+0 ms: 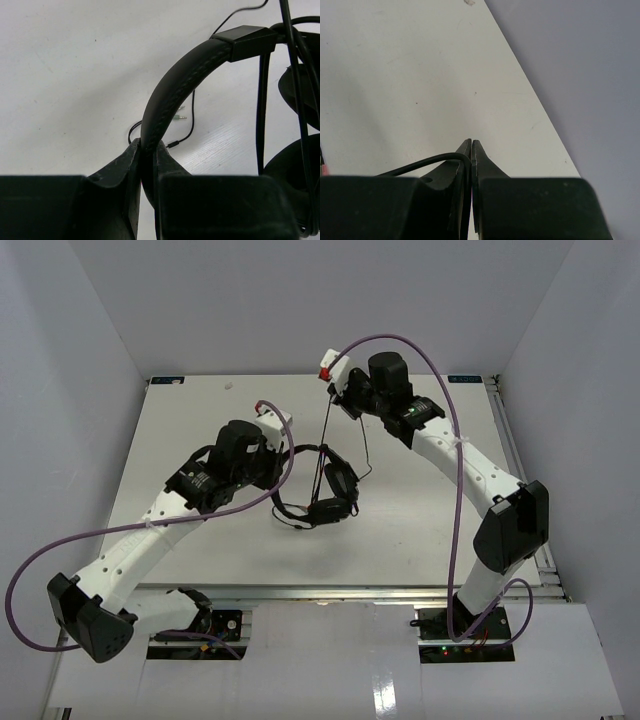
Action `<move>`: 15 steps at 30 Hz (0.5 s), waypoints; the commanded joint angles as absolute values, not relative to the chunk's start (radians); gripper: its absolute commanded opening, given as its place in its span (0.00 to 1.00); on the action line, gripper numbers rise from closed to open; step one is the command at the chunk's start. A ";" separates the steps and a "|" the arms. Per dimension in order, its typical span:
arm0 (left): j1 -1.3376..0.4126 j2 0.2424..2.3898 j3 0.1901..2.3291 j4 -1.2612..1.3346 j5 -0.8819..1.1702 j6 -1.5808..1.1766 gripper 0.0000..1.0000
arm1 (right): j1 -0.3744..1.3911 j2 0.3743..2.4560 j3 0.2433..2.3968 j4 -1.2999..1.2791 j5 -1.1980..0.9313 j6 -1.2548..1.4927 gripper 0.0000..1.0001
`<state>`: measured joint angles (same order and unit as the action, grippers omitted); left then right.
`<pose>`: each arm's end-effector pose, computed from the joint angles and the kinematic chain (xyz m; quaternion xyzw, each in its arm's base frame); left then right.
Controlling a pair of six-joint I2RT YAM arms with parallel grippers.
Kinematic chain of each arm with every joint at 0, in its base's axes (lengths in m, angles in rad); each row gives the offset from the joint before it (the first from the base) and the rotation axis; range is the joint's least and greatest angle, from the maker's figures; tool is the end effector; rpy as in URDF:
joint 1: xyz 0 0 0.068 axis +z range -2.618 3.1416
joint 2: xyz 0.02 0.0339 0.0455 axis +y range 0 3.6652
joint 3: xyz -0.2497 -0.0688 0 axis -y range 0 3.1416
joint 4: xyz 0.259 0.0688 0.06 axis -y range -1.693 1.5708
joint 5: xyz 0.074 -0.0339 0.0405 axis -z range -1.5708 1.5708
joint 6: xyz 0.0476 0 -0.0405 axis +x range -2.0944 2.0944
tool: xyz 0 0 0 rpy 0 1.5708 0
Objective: Wrap the headphones
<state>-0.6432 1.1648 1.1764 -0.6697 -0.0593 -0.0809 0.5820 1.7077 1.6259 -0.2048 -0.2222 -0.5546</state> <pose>0.2224 -0.1632 0.3316 0.2364 0.8657 -0.1311 0.4213 0.3556 0.2466 0.3655 -0.4843 0.6351 0.0969 0.5939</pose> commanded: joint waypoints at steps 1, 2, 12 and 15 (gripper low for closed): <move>-0.650 1.108 1.263 -0.682 0.006 -0.103 0.00 | 0.520 1.681 1.574 -0.108 -0.219 -0.515 0.08; -0.650 1.108 1.276 -0.683 0.021 -0.108 0.00 | 0.514 1.678 1.560 -0.105 -0.229 -0.507 0.08; -0.650 1.136 1.495 -0.663 0.113 -0.232 0.00 | 0.460 1.637 1.407 -0.014 -0.605 -0.297 0.08; -0.650 1.145 1.546 -0.602 0.137 -0.275 0.00 | 0.451 1.621 1.309 0.158 -0.793 -0.125 0.08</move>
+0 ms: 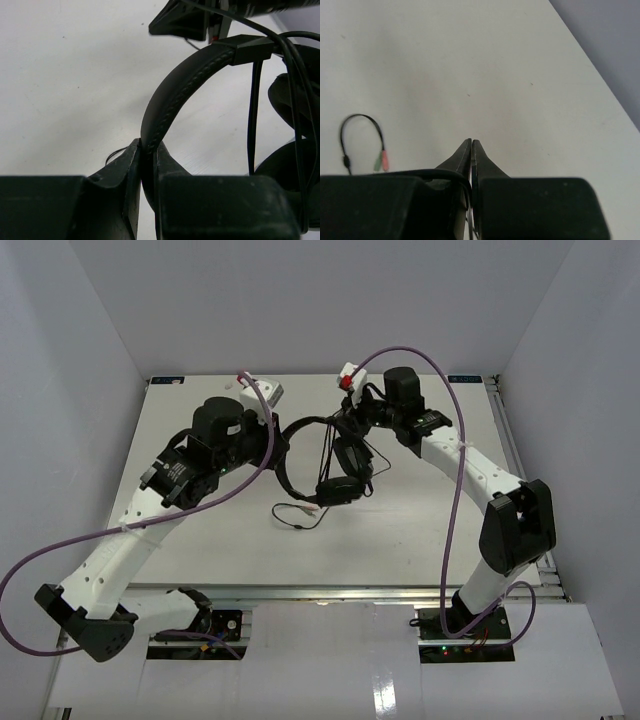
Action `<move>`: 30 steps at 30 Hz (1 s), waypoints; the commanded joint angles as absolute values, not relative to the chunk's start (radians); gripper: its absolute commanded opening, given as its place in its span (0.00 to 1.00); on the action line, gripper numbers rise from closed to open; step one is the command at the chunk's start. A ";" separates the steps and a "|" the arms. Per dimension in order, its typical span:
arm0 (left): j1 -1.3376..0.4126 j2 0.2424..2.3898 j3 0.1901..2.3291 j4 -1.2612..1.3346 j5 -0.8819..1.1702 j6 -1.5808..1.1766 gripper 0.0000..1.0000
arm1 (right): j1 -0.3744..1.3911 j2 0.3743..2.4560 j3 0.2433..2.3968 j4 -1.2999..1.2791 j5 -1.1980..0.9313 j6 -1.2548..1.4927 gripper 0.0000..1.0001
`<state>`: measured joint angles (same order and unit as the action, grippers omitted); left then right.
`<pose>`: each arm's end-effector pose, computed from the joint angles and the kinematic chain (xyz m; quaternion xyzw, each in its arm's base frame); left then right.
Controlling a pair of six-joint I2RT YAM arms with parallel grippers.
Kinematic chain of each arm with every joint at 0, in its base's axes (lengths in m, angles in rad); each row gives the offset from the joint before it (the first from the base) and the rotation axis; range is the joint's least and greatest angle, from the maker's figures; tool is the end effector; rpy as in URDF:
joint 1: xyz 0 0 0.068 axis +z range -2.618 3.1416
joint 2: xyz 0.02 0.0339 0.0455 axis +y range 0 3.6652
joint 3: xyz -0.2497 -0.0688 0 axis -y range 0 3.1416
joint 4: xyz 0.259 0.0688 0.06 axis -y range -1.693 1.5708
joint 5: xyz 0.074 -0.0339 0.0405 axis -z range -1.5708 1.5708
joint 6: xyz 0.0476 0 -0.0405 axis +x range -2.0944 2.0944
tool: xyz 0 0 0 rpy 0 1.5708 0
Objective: Wrap the headphones
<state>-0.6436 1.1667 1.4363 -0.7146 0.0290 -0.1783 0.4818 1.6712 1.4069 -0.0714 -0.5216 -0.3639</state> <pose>0.2113 -0.1603 0.4176 0.2025 0.8211 -0.2244 0.4843 0.3608 0.2154 0.3142 -0.4594 0.6571 0.2428 0.5461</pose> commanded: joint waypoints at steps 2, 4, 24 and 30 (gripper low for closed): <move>-0.650 1.158 1.584 -0.564 0.152 -0.304 0.00 | 0.449 1.614 1.230 0.327 -0.890 0.037 0.08; -0.650 1.194 1.659 -0.533 0.152 -0.327 0.00 | 0.456 1.622 1.175 0.480 -0.956 0.183 0.08; -0.628 1.536 2.175 -0.461 -0.487 0.018 0.00 | 0.596 1.450 0.866 0.809 -1.041 0.412 0.08; -0.484 1.504 1.997 -0.450 -0.466 0.018 0.00 | 0.605 1.330 0.828 0.560 -1.084 0.247 0.08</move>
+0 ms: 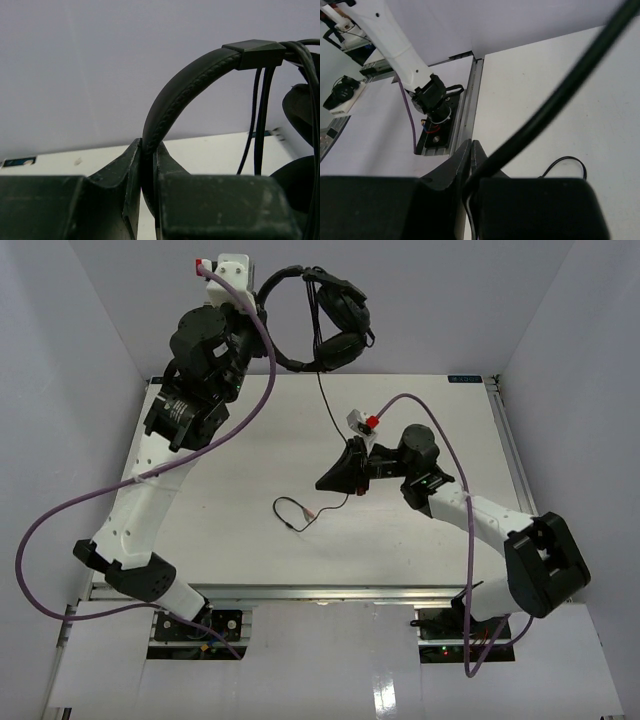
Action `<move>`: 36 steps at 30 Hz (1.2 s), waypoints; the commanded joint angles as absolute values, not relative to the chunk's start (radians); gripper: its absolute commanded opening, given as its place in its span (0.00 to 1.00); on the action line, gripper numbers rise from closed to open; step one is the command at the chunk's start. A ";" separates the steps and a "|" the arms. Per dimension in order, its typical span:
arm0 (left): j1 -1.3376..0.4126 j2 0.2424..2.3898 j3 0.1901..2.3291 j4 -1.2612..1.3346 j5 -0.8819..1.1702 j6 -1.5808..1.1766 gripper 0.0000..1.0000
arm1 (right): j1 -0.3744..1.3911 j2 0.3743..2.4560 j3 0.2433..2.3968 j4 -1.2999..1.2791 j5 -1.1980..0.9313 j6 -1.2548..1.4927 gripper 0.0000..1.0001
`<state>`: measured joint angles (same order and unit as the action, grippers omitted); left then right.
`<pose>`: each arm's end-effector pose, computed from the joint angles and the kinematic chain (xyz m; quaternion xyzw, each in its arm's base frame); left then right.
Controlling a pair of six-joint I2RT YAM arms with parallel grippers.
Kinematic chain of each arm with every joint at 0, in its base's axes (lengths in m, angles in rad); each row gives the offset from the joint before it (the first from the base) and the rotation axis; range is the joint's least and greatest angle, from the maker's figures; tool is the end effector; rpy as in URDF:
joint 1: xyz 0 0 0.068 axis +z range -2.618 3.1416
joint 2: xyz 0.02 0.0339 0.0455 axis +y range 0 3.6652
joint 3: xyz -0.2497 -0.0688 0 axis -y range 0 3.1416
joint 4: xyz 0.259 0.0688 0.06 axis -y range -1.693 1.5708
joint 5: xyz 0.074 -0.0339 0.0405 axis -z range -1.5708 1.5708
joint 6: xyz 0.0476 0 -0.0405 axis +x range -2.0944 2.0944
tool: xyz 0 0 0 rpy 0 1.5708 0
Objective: Wrap the headphones
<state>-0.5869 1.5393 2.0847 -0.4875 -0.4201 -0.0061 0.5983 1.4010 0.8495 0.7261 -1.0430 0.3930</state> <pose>0.2770 -0.1609 0.5555 0.0469 0.6866 -0.0710 0.7221 0.2465 0.2178 0.2920 -0.4367 0.5153 0.5976 0.4320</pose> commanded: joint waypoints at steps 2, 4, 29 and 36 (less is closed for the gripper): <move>-0.412 1.492 1.956 -0.447 -0.420 -0.029 0.00 | 0.610 1.306 0.839 0.433 -1.076 0.153 0.08; -0.357 1.488 1.924 -0.448 -0.393 -0.062 0.00 | 0.624 1.287 0.861 0.296 -1.056 0.084 0.08; -0.299 1.589 1.345 -0.427 -0.192 -0.037 0.00 | 0.836 1.285 1.440 -0.335 0.015 -0.891 0.08; -0.461 1.504 1.199 -0.451 -0.127 -0.022 0.00 | 0.837 1.354 1.400 -0.124 0.181 -1.021 0.08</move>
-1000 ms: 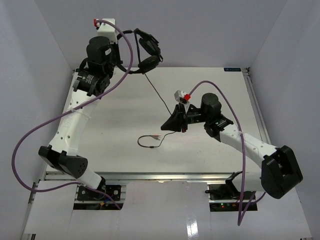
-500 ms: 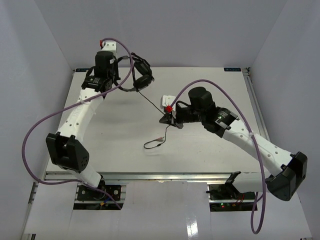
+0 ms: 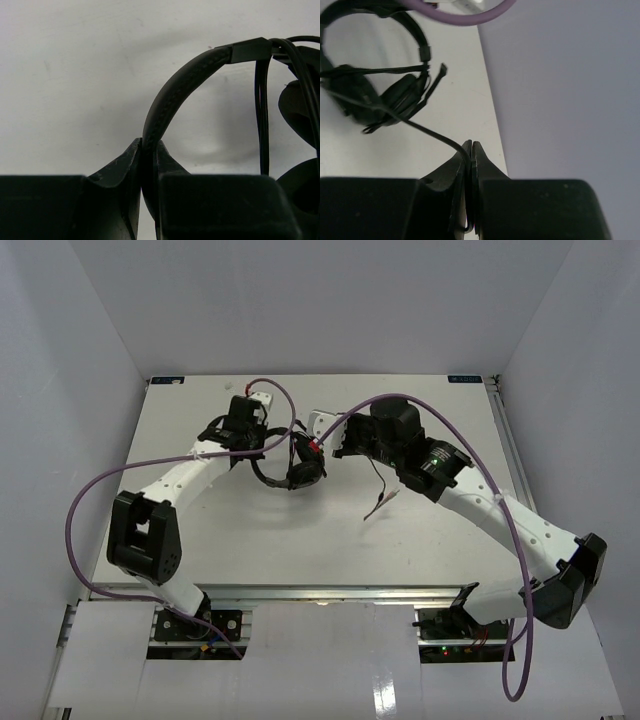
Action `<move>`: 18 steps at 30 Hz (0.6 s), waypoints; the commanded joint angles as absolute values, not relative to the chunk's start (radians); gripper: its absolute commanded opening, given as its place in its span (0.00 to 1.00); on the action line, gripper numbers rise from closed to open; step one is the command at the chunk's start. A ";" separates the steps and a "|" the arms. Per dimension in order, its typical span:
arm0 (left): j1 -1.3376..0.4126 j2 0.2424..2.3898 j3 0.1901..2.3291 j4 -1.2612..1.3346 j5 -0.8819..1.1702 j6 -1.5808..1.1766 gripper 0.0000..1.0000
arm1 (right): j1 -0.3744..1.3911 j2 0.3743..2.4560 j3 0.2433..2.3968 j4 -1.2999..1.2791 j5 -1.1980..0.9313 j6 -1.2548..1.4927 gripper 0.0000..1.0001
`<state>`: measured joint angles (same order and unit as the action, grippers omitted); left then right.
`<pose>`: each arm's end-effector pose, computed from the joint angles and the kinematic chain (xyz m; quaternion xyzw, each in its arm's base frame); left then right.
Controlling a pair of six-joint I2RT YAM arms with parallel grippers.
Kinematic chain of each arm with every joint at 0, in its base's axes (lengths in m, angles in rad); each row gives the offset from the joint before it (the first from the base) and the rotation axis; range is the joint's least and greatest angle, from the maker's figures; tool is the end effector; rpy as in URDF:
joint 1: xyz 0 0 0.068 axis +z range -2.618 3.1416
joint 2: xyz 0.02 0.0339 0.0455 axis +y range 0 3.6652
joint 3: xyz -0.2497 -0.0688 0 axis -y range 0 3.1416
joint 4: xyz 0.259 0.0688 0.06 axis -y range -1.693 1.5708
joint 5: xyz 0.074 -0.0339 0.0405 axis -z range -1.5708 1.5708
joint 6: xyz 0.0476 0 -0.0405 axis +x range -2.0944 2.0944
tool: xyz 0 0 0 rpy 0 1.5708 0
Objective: Wrap the headphones
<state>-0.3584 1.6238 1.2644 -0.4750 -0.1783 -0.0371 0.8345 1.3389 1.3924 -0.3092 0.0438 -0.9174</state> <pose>0.3569 -0.1247 0.2384 0.1170 0.9224 0.0110 0.3678 0.2269 0.2473 0.3995 -0.5993 0.5169 -0.0426 0.6098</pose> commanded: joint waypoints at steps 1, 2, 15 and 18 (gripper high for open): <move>-0.484 1.482 1.174 -0.453 -0.120 -0.027 0.00 | 0.837 1.363 1.400 -0.109 0.180 -1.016 0.08; -0.511 1.461 1.147 -0.453 -0.113 -0.034 0.00 | 0.836 1.374 1.403 -0.093 0.177 -1.006 0.08; -0.581 1.148 1.060 -0.512 0.110 -0.163 0.00 | 0.683 1.423 1.401 -0.012 0.034 -0.743 0.08; -0.582 1.107 1.059 -0.526 0.172 -0.171 0.00 | 0.641 1.436 1.403 -0.012 -0.036 -0.702 0.08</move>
